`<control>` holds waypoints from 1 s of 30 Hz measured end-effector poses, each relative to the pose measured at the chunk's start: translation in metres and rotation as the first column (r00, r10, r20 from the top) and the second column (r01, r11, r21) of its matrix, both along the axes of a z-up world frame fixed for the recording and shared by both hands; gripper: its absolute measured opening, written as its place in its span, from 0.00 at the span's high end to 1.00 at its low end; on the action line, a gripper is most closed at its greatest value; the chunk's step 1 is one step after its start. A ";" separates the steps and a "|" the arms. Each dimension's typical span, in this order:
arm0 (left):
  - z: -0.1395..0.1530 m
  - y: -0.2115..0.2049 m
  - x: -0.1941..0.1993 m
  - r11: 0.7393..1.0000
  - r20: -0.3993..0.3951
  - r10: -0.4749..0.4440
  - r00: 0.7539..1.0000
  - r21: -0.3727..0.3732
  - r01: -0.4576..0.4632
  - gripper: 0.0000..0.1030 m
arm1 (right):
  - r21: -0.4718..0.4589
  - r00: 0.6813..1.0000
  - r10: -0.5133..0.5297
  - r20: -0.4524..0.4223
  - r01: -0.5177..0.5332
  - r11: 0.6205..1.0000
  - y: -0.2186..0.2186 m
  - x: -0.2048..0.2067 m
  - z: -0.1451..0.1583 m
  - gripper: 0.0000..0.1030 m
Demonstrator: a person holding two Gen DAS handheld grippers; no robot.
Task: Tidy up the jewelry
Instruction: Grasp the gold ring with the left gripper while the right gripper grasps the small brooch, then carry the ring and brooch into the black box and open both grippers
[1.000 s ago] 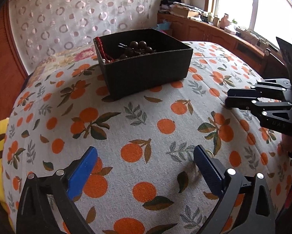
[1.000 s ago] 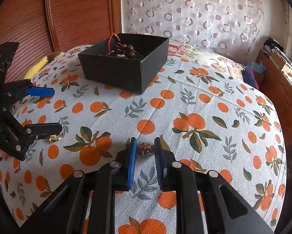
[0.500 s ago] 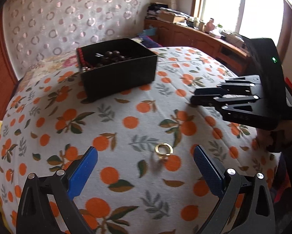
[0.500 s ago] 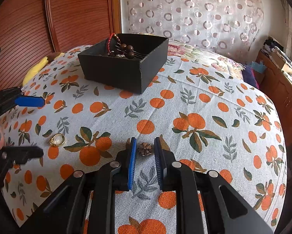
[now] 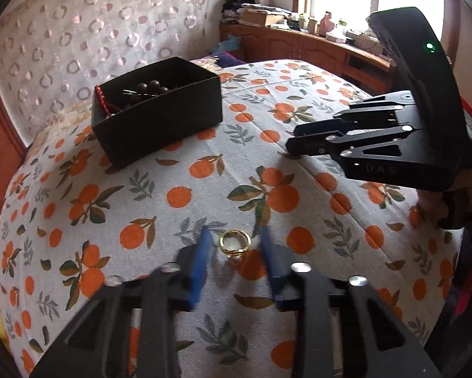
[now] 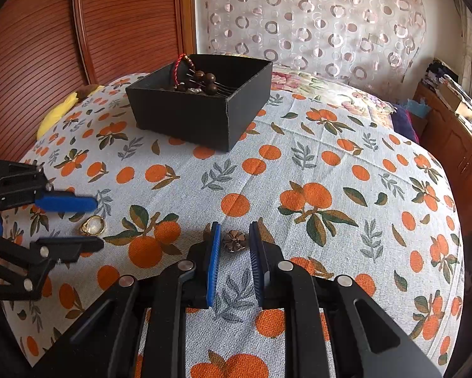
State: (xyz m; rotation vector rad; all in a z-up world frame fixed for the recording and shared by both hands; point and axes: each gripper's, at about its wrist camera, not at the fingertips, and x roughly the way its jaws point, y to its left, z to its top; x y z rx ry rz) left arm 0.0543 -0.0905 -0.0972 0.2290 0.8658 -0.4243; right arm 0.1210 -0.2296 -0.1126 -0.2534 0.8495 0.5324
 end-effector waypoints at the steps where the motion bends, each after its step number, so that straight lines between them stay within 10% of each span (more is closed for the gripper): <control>1: 0.000 0.000 0.000 1.000 0.001 0.002 1.000 0.001 -0.002 0.82 | -0.003 1.000 0.000 0.002 0.000 1.000 0.000 0.000 0.000 0.80; 30: 0.051 0.028 0.063 0.989 0.107 0.133 0.985 -0.072 -0.126 0.82 | 0.077 0.986 0.135 0.100 -0.143 0.987 0.022 0.029 0.057 0.84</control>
